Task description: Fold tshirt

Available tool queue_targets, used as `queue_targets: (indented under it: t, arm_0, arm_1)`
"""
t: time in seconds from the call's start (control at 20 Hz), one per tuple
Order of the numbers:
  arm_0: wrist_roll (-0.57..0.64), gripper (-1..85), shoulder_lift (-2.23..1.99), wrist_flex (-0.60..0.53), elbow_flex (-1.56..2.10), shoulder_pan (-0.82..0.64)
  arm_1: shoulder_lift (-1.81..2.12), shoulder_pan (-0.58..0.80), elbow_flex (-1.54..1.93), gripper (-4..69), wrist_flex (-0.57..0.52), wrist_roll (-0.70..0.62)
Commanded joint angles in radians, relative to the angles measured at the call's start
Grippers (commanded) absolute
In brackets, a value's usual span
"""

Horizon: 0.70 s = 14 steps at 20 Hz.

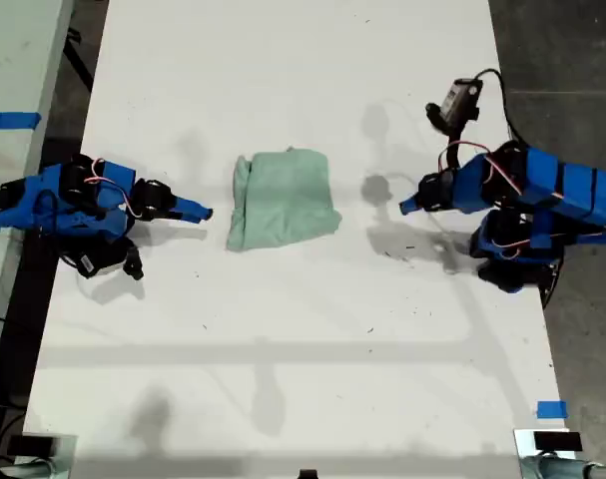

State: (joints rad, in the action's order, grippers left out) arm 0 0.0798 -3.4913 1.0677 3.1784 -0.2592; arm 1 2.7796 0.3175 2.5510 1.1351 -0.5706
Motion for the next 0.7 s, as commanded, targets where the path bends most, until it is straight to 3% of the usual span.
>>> queue_targets:
  t: [0.0, 0.1, 0.2, 0.3, 0.4, 0.5, 0.55, 0.65]
  arm_0:
    - [-0.011, 13.7, -0.106, 0.012, 0.003, 0.020]
    - [-0.011, 13.7, -0.106, 0.012, 0.003, 0.020]
    - [-0.006, 13.7, -0.106, 0.012, 0.003, 0.020]
    - [-0.005, 13.7, -0.106, 0.012, 0.005, 0.020]
    - [-0.005, 13.7, -0.106, 0.012, 0.005, 0.020]
    - [-0.005, 13.7, -0.106, 0.012, 0.005, 0.020]
    - [-0.005, 13.7, -0.106, 0.012, 0.005, 0.020]
    - [-0.005, 13.7, -0.106, 0.012, 0.005, 0.020]
  arm_1:
    - [0.439, -0.077, 0.282, -1.5, 0.107, 0.166]
    - [0.721, -0.143, 0.462, -1.5, 0.209, 0.311]
    - [0.618, -0.167, 0.500, -1.2, 0.170, 0.399]
    - [0.661, -0.160, 0.505, 5.5, 0.163, 0.482]
    - [0.709, -0.173, 0.502, 8.3, 0.170, 0.313]
    - [0.707, -0.173, 0.502, 8.1, 0.169, -0.141]
    - [0.709, -0.175, 0.503, 7.6, 0.161, -0.278]
    - [0.709, -0.176, 0.503, 6.6, 0.163, -0.256]
